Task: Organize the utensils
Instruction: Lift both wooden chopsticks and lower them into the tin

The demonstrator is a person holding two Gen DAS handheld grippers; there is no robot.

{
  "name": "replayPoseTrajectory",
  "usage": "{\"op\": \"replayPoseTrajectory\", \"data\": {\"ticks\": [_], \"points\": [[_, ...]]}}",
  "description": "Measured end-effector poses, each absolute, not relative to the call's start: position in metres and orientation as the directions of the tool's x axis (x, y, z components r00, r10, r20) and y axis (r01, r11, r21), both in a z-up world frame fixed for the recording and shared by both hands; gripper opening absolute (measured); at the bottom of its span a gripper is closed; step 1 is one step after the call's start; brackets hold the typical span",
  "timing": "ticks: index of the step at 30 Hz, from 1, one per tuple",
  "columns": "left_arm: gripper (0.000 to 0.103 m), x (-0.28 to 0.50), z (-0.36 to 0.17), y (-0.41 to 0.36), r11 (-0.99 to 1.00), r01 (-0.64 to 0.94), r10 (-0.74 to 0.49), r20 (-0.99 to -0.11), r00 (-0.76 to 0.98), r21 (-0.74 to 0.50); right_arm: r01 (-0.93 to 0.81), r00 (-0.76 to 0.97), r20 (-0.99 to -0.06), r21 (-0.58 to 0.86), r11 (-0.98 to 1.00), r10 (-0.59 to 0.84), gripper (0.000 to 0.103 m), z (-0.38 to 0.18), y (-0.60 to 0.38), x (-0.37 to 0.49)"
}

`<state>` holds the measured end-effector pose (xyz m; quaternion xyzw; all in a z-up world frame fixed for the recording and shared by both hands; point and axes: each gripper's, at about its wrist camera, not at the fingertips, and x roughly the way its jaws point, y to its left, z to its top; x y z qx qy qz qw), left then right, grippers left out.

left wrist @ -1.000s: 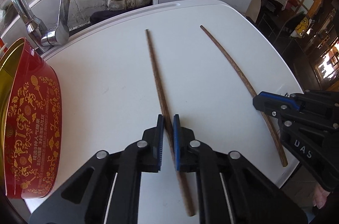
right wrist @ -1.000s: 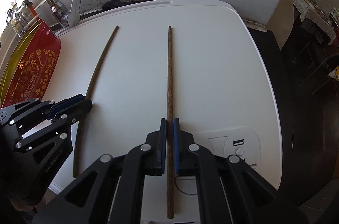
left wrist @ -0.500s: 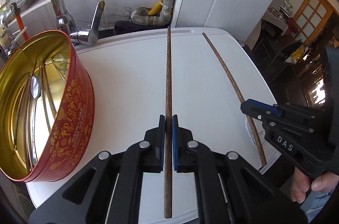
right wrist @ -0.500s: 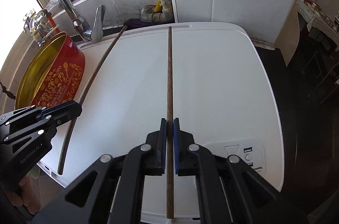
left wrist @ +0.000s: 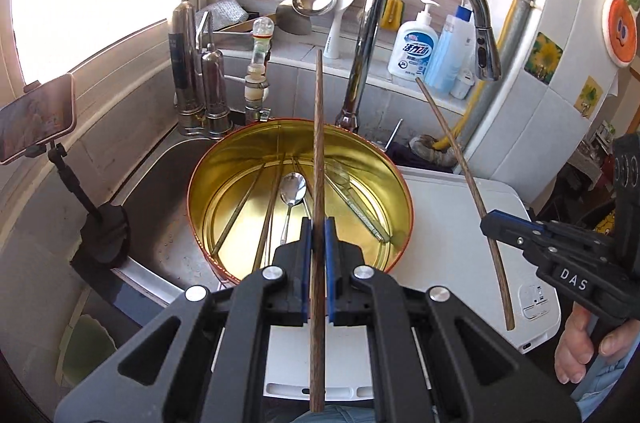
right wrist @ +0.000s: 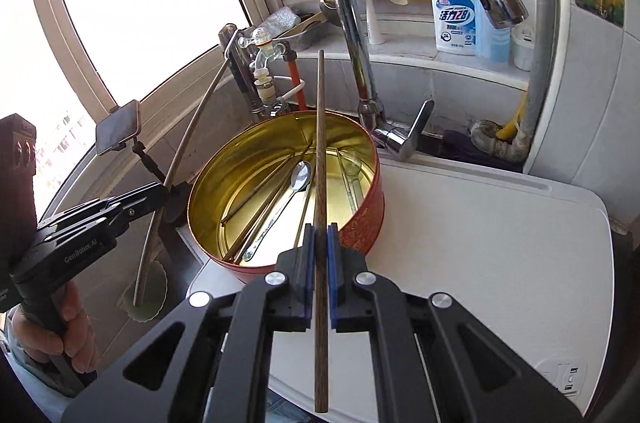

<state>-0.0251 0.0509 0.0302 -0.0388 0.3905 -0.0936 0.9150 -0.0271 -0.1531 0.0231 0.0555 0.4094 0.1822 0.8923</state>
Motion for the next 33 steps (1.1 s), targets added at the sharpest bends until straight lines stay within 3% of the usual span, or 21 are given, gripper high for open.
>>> {"op": "replayPoseTrajectory", "data": {"ticks": [7, 16, 33], "points": [[0.006, 0.002, 0.030, 0.083, 0.971, 0.141, -0.237, -0.717, 0.655, -0.192, -0.324, 0.541, -0.739, 0.255, 0.911, 0.400, 0.007, 0.024, -0.106, 0.005], [0.006, 0.087, -0.010, 0.084, 0.943, 0.186, -0.330, -0.846, 0.419, -0.276, -0.181, 0.378, -0.834, 0.360, 0.915, 0.403, 0.007, -0.005, -0.079, 0.088], [0.006, 0.136, -0.074, 0.080, 0.931, 0.226, -0.343, -0.902, 0.264, -0.288, -0.049, 0.259, -0.928, 0.265, 0.963, 0.269, 0.007, -0.071, -0.063, 0.125]]}}
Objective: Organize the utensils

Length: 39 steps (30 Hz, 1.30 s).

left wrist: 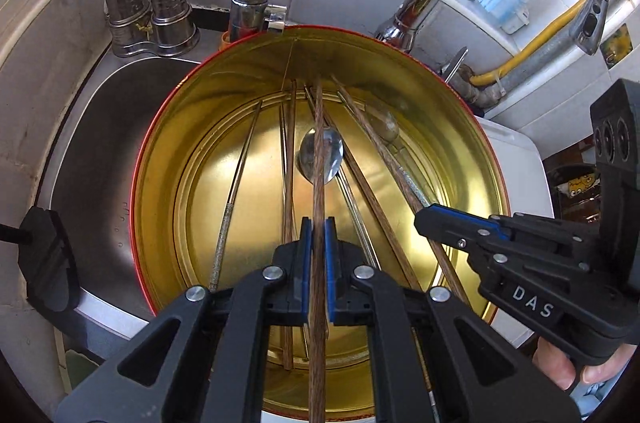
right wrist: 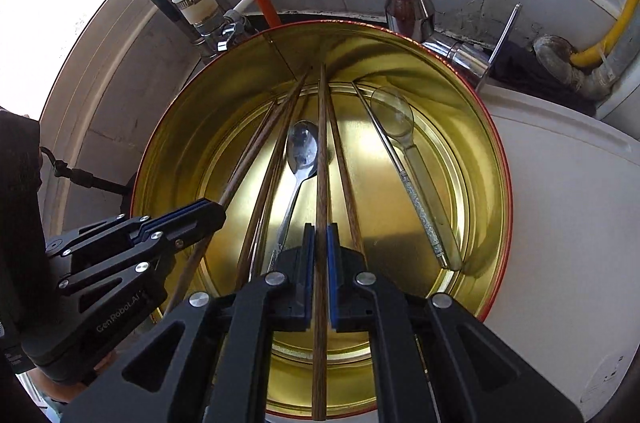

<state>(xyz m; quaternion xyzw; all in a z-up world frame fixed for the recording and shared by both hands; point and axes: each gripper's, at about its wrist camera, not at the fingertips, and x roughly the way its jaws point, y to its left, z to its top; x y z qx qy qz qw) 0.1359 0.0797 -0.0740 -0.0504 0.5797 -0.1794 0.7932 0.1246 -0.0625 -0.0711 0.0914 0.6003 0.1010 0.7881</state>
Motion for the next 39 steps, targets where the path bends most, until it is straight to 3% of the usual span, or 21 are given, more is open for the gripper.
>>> {"op": "replayPoseTrajectory", "data": {"ticks": [5, 7, 8, 9, 10, 32, 34, 36, 39], "points": [[0.007, 0.138, -0.082, 0.081, 0.936, 0.230, -0.325, -0.907, 0.270, -0.267, -0.047, 0.235, -0.939, 0.246, 0.968, 0.250, 0.007, -0.078, -0.063, 0.127], [0.011, 0.133, -0.079, 0.077, 0.935, 0.265, -0.307, -0.910, 0.277, -0.235, -0.032, 0.252, -0.939, 0.236, 0.971, 0.236, 0.017, -0.073, -0.064, 0.126], [0.033, 0.131, -0.079, 0.076, 0.938, 0.272, -0.292, -0.915, 0.279, -0.217, -0.025, 0.266, -0.935, 0.237, 0.971, 0.235, 0.038, -0.069, -0.066, 0.126], [0.065, 0.130, -0.077, 0.075, 0.940, 0.274, -0.280, -0.916, 0.288, -0.202, -0.021, 0.290, -0.927, 0.242, 0.970, 0.237, 0.053, -0.064, -0.067, 0.123], [0.070, 0.127, -0.073, 0.076, 0.940, 0.278, -0.283, -0.906, 0.315, -0.197, -0.018, 0.314, -0.920, 0.242, 0.970, 0.235, 0.055, -0.060, -0.069, 0.122], [0.070, 0.115, -0.069, 0.078, 0.947, 0.276, -0.262, -0.896, 0.359, -0.166, -0.047, 0.320, -0.913, 0.252, 0.967, 0.254, 0.055, -0.055, -0.064, 0.116], [0.070, 0.113, -0.067, 0.079, 0.944, 0.278, -0.273, -0.892, 0.360, -0.177, -0.056, 0.331, -0.910, 0.246, 0.968, 0.250, 0.063, -0.050, -0.064, 0.112], [0.073, 0.111, -0.064, 0.078, 0.939, 0.289, -0.285, -0.893, 0.349, -0.186, -0.068, 0.351, -0.905, 0.232, 0.970, 0.241, 0.085, -0.042, -0.065, 0.107], [0.075, 0.105, -0.060, 0.075, 0.939, 0.298, -0.273, -0.902, 0.335, -0.173, -0.087, 0.384, -0.894, 0.213, 0.973, 0.230, 0.091, -0.028, -0.065, 0.099]]}}
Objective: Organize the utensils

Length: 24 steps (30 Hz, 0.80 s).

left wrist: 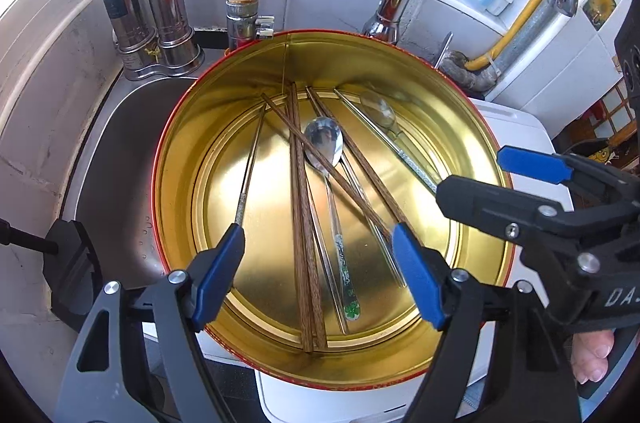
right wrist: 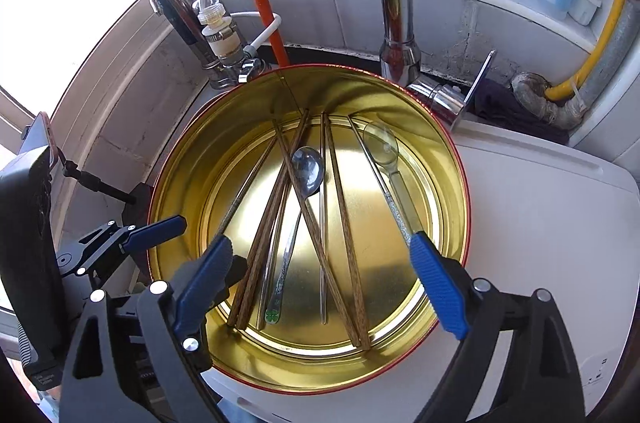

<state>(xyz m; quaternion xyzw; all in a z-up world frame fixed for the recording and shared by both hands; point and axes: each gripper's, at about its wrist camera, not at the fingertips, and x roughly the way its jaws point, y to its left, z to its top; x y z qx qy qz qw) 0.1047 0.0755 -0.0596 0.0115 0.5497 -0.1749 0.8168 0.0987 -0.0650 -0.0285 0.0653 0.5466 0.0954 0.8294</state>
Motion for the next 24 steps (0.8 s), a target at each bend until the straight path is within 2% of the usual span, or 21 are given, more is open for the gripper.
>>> {"op": "replayPoseTrajectory", "data": {"ticks": [8, 24], "points": [[0.075, 0.092, -0.049, 0.076, 0.951, 0.285, -0.227, -0.902, 0.367, -0.123, -0.117, 0.404, -0.896, 0.151, 0.982, 0.186, 0.092, -0.014, -0.065, 0.086], [0.075, 0.089, -0.051, 0.077, 0.960, 0.256, -0.203, -0.909, 0.364, -0.112, -0.156, 0.379, -0.901, 0.163, 0.974, 0.212, 0.092, -0.016, -0.063, 0.082]]}}
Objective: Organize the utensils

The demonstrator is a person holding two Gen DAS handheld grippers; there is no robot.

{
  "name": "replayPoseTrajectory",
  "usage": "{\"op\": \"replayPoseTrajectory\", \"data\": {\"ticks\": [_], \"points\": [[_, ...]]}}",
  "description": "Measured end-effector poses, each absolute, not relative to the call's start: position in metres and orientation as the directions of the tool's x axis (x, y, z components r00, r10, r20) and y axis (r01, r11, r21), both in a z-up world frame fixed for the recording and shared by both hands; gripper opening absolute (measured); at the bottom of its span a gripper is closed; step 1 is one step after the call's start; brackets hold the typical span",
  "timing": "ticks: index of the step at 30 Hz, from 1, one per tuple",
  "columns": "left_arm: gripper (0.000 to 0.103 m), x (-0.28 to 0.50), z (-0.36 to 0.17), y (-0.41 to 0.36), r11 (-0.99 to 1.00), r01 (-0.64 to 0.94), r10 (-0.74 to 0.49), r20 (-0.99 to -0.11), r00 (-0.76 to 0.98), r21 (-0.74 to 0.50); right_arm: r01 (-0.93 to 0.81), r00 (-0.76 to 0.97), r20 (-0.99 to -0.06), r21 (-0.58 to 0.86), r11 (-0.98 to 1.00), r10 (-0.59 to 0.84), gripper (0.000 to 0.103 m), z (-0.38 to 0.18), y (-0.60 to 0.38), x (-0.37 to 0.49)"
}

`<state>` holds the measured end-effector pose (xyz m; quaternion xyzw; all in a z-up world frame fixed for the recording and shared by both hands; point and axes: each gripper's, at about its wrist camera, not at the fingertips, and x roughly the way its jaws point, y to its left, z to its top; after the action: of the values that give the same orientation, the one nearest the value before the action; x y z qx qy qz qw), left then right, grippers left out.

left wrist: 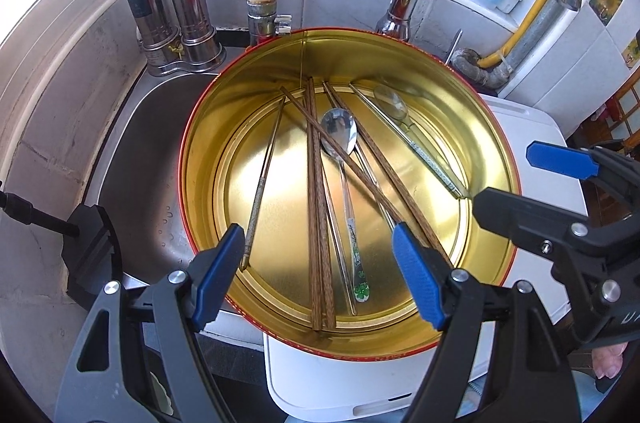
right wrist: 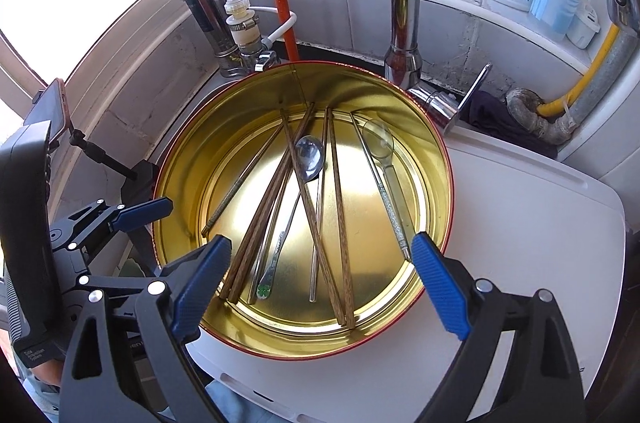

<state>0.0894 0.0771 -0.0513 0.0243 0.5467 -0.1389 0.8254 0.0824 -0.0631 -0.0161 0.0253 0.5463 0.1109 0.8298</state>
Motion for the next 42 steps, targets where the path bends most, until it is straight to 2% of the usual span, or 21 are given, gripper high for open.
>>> {"op": "replayPoseTrajectory", "data": {"ticks": [12, 42], "points": [[0.075, 0.0886, -0.0472, 0.0747, 0.962, 0.261, -0.186, -0.895, 0.405, -0.082, -0.166, 0.328, -0.912, 0.202, 0.965, 0.247, 0.092, -0.0200, -0.0631, 0.0816], [0.075, 0.0843, -0.0488, 0.0789, 0.964, 0.257, -0.180, -0.890, 0.420, -0.073, -0.195, 0.345, -0.894, 0.229, 0.954, 0.285, 0.093, -0.0132, -0.0630, 0.0756]]}}
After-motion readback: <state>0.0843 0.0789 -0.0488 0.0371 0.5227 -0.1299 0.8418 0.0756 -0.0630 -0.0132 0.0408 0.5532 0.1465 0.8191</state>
